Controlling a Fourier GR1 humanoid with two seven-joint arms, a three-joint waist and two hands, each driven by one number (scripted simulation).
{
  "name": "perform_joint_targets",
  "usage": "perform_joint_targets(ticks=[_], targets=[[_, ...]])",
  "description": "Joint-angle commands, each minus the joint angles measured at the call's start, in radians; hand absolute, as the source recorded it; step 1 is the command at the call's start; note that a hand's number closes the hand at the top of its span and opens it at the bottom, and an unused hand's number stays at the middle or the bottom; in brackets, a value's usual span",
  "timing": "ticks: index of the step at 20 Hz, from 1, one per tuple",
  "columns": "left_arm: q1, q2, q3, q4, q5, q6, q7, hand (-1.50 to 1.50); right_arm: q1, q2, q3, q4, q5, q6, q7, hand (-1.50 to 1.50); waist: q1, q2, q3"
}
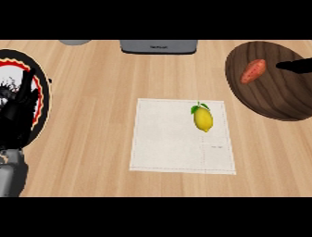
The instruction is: Pick the sweet potato from the placemat and place it in the bowl
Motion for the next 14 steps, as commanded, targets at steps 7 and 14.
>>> perform_joint_targets(ticks=[7,14], targets=[[0.0,-0.011,-0.012,0.018,-0.011,-0.008,-0.022,0.0,0.095,-0.241,-0.175,0.125,-0.188,0.257,-0.087,-1.5,0.001,0.005,-0.001],[0.018,0.016,0.033,0.012,0.022,-0.029,-0.023,0.0,0.27,-0.391,-0.233,0.186,-0.257,0.516,-0.191,-1.5,-0.009,0.003,0.001]])
